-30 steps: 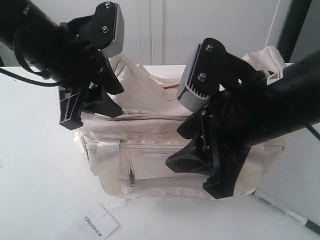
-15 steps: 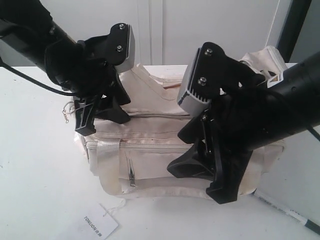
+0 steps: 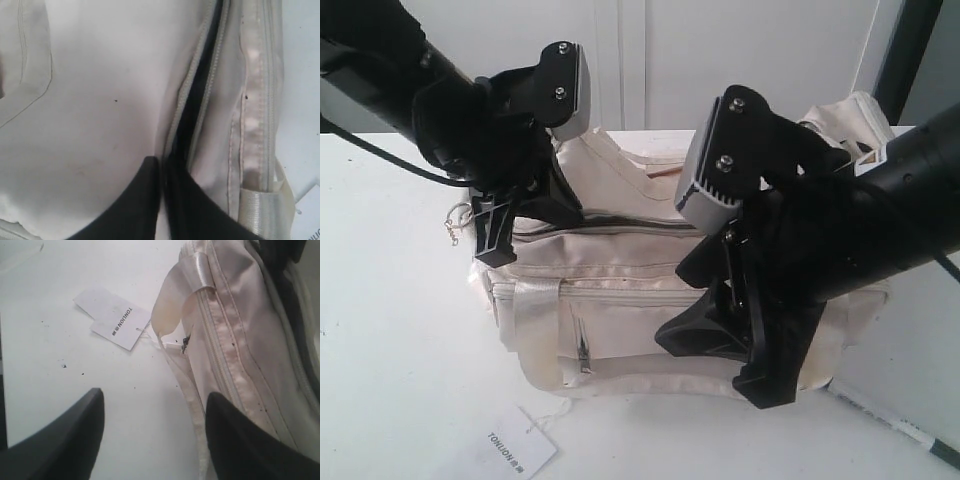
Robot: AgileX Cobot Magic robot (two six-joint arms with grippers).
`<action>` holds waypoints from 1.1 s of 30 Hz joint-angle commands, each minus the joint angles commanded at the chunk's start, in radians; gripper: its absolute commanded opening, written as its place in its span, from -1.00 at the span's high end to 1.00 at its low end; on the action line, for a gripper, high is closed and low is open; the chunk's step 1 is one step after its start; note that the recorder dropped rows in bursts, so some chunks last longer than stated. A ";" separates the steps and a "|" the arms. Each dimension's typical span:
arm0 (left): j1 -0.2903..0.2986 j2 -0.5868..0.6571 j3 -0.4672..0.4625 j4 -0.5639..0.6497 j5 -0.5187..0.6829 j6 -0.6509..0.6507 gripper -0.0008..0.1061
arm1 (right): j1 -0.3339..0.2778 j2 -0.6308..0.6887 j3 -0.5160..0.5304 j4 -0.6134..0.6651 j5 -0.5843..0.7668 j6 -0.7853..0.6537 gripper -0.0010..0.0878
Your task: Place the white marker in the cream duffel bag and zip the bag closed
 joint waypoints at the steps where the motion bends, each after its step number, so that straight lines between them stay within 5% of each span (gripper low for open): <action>1: 0.000 0.000 0.000 0.000 -0.013 -0.020 0.78 | 0.000 0.000 0.000 0.000 -0.006 0.000 -0.30; 9: 0.000 0.000 0.000 0.000 -0.128 -0.209 0.98 | 0.000 0.000 0.000 0.000 -0.069 0.000 -0.30; 19: 0.002 0.000 0.000 0.000 -0.129 -0.354 0.99 | 0.000 0.009 0.002 0.023 -0.155 -0.094 -0.30; 33: 0.002 0.000 -0.117 0.000 0.025 -0.452 0.99 | 0.000 0.135 0.002 0.381 -0.228 -0.459 -0.30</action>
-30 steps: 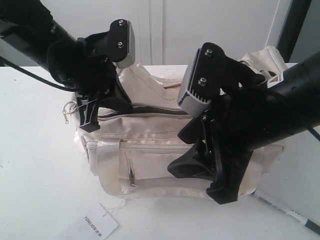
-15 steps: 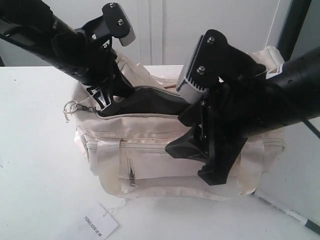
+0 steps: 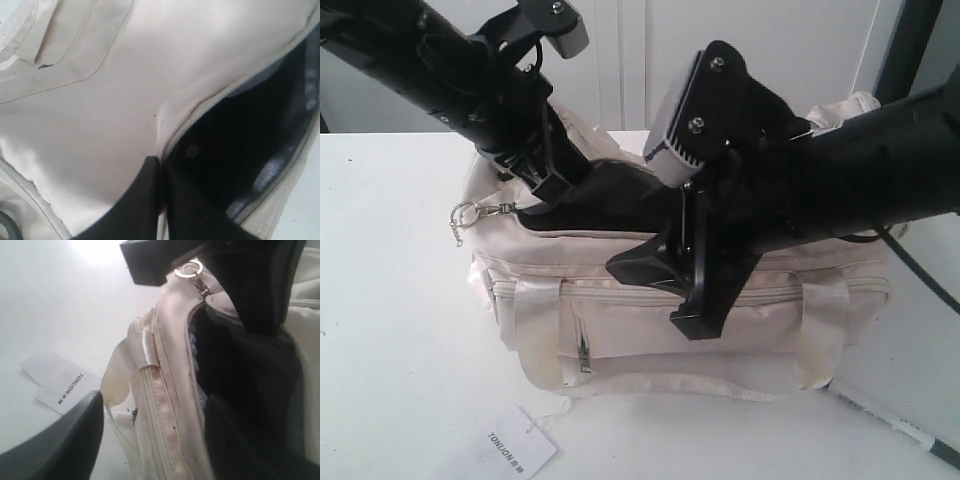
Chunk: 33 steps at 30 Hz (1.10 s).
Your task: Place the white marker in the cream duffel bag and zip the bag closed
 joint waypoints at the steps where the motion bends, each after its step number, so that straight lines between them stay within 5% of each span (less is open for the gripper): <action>1: 0.000 0.000 -0.007 0.000 0.002 -0.002 0.99 | 0.000 0.011 0.000 0.020 -0.007 -0.026 -0.30; 7: 0.000 0.000 -0.011 0.000 -0.007 -0.002 0.99 | 0.000 0.092 0.000 0.120 -0.068 -0.073 -0.30; 13: 0.000 0.000 -0.011 0.048 -0.009 -0.002 0.99 | 0.000 0.129 0.000 0.191 -0.066 -0.061 0.50; 17: 0.000 0.000 -0.011 0.097 -0.065 -0.002 0.99 | 0.000 0.124 0.000 0.214 -0.016 -0.061 0.81; 33: 0.000 0.060 -0.009 0.111 -0.362 0.002 0.99 | 0.000 0.058 0.000 0.180 0.073 -0.063 0.86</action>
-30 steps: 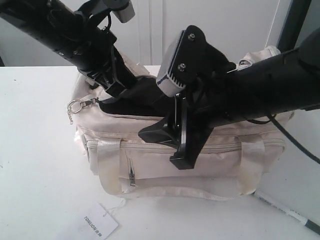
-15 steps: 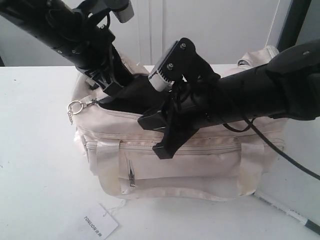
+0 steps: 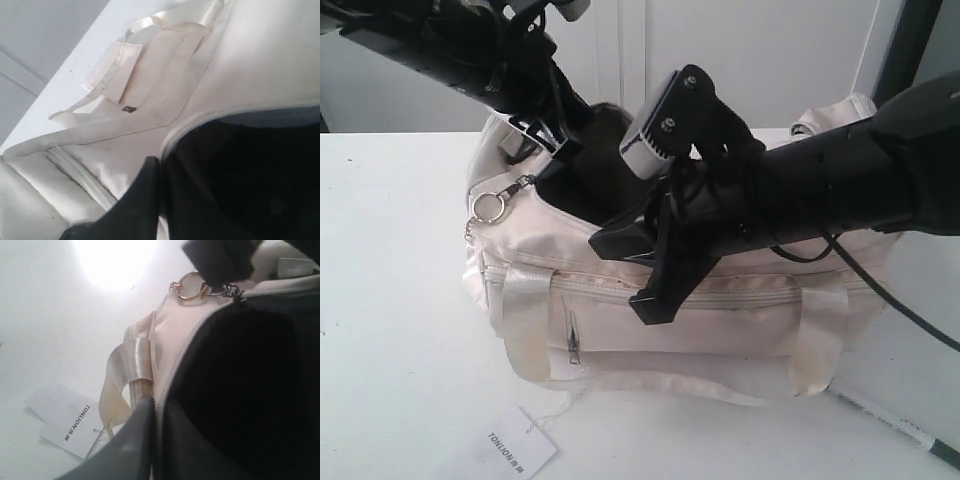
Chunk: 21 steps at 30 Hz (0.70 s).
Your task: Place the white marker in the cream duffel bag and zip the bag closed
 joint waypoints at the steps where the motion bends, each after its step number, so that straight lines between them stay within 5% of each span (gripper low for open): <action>1: 0.000 0.002 0.000 0.000 -0.024 0.000 0.99 | 0.000 -0.002 0.000 -0.010 0.006 0.000 0.86; 13: 0.000 0.066 0.000 0.049 -0.253 0.015 0.99 | 0.000 -0.006 0.000 -0.140 0.017 0.002 0.86; 21: 0.005 0.126 0.000 0.051 -0.529 0.015 0.99 | 0.000 -0.006 0.000 -0.167 0.017 0.002 0.86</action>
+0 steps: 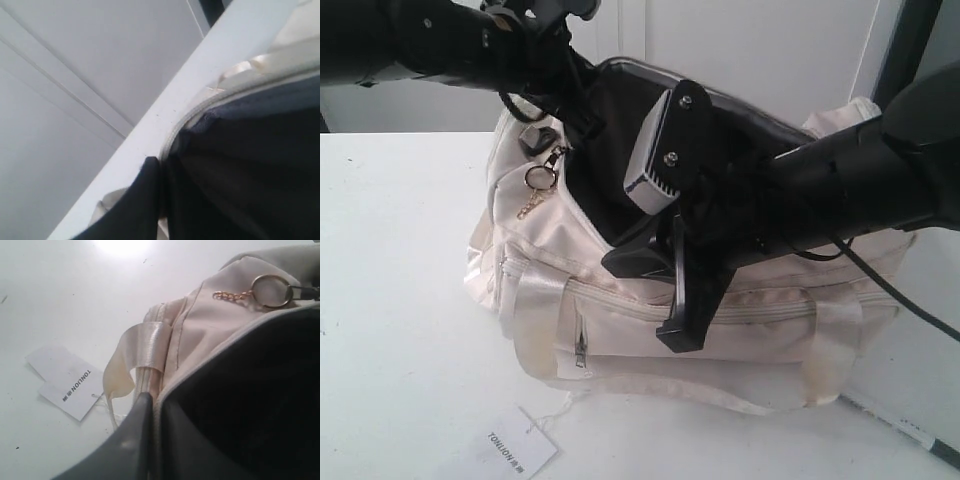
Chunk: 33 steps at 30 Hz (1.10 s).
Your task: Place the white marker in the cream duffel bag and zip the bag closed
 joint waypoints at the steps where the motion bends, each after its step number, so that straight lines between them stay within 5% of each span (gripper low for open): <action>1: 0.002 0.007 0.000 0.000 -0.029 0.000 0.99 | 0.000 0.000 0.000 0.000 -0.002 0.000 0.86; 13: 0.084 0.063 0.000 -0.009 -0.132 -0.004 0.99 | 0.000 0.004 0.000 -0.059 -0.021 0.000 0.86; 33: 0.089 0.063 0.000 -0.016 -0.134 -0.004 0.99 | 0.000 0.088 0.000 -0.055 -0.066 0.008 0.80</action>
